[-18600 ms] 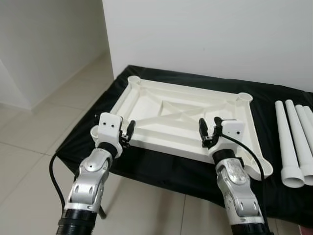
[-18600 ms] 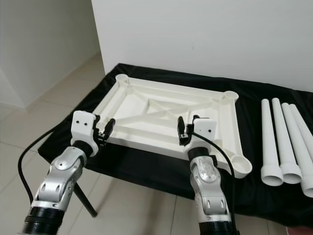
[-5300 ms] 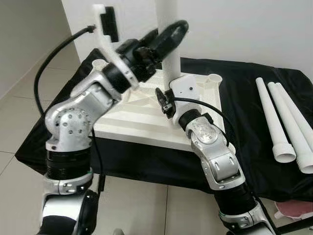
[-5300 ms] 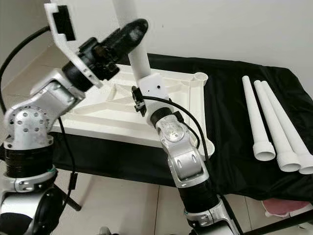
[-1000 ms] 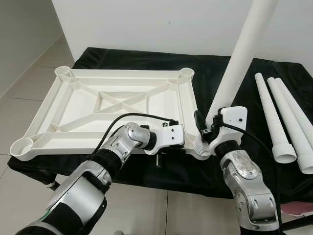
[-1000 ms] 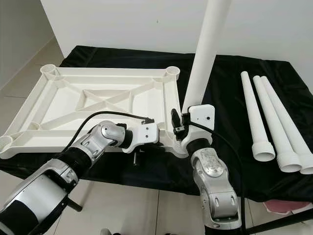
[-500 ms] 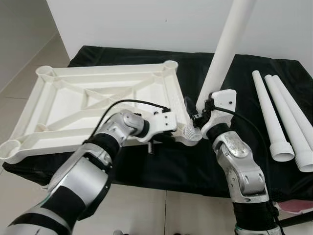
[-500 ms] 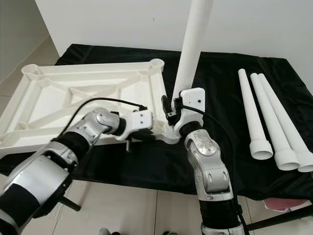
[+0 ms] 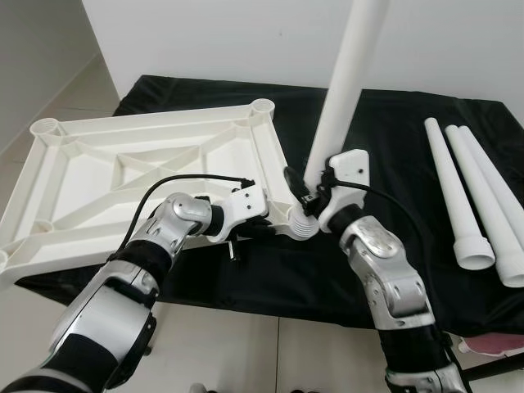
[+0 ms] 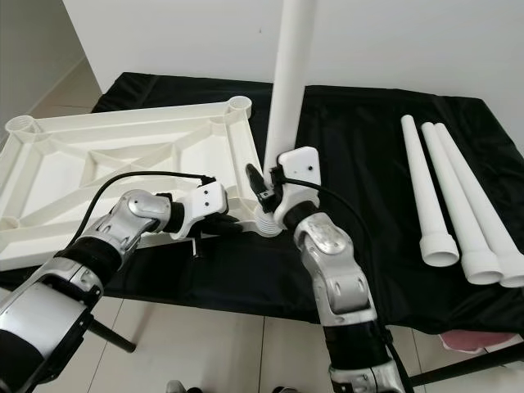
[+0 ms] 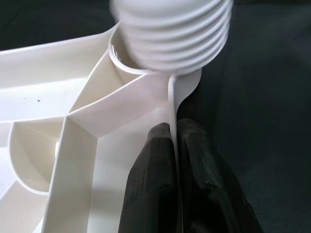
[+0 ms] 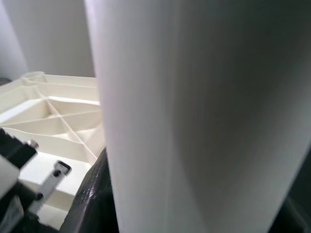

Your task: Building children table

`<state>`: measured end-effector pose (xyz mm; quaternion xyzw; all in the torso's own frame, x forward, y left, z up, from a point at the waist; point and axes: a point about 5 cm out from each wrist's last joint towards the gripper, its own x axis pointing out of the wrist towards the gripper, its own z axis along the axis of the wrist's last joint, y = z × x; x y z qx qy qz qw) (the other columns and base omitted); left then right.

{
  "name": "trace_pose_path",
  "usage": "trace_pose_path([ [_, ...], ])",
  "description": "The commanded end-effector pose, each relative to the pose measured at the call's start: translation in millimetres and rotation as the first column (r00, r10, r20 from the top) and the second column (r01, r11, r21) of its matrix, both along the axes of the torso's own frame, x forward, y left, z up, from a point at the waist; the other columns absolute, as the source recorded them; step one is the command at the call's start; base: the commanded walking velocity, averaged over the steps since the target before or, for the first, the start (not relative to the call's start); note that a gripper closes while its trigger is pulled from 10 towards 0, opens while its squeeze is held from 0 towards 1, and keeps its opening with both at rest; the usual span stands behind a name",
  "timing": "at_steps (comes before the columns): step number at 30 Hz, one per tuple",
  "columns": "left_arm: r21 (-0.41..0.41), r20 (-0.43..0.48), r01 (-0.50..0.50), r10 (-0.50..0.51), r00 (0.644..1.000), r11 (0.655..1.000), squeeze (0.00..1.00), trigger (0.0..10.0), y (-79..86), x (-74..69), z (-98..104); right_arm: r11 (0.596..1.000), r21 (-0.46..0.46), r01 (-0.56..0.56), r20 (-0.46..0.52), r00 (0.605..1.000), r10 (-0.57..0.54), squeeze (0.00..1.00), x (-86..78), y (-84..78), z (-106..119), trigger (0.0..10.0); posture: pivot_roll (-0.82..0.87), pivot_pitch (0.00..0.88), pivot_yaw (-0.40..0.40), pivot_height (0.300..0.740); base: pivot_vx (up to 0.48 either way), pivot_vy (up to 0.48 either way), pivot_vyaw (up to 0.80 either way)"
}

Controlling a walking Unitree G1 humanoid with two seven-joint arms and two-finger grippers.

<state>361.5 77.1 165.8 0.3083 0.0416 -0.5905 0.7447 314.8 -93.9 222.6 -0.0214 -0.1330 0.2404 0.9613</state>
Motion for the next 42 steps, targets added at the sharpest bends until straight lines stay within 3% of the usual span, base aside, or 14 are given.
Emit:
trace_pose_path([
  [1, -0.120, 0.031, -0.014, 0.018, 0.999, 0.993, 0.00, 10.0, -2.1, -0.4, 9.6, 0.999, 0.006, -0.042, 0.013, 0.999, 0.042, 0.00, 1.2, 7.4, 1.3, 10.0, -0.02, 0.117, -0.004, 0.740, 0.000, 0.000, 0.00],
  [8, -0.111, -0.018, 0.027, -0.029, 0.999, 0.993, 0.00, 10.0, -3.0, -9.7, 2.8, 0.999, -0.015, -0.031, 0.046, 0.998, 0.032, 0.00, 6.8, 7.2, -0.8, 10.0, -0.03, 0.119, 0.011, 0.740, 0.000, 0.000, 0.00],
  [15, -0.113, -0.019, 0.025, -0.027, 0.999, 0.993, 0.00, 10.0, -4.6, -9.5, 3.6, 0.999, -0.042, -0.013, 0.039, 0.999, 0.015, 0.00, 9.5, 5.3, -10.2, 10.0, -0.03, 0.126, 0.021, 0.740, 0.000, 0.000, 0.00],
  [23, -0.107, -0.027, -0.002, -0.001, 1.000, 0.994, 0.00, 10.0, -2.8, -8.1, 4.7, 0.999, -0.032, -0.016, 0.015, 1.000, 0.016, 0.00, -2.0, -3.4, -17.2, 10.0, -0.03, 0.137, 0.025, 0.740, 0.000, 0.000, 0.00],
  [27, -0.107, -0.027, -0.010, 0.007, 1.000, 0.994, 0.00, 10.0, -2.6, -6.3, 6.9, 0.999, -0.046, 0.003, 0.001, 1.000, -0.003, 0.00, -12.7, -15.4, -23.2, 10.0, -0.04, 0.140, 0.033, 0.740, 0.000, 0.000, 0.00],
  [32, -0.110, -0.029, -0.006, 0.003, 1.000, 0.994, 0.00, 10.0, -3.5, -5.5, 8.4, 0.997, -0.069, 0.031, -0.010, 0.999, -0.032, 0.00, -11.6, -25.2, -30.2, 10.0, -0.05, 0.144, 0.050, 0.740, 0.000, 0.000, 0.00],
  [42, -0.111, -0.035, 0.002, -0.006, 0.999, 0.994, 0.00, 10.0, -4.2, -6.4, 9.7, 1.000, -0.027, 0.002, -0.073, 0.997, -0.004, 0.00, -0.6, -17.3, -39.7, 10.0, -0.04, 0.144, 0.058, 0.740, 0.000, 0.000, 0.00],
])
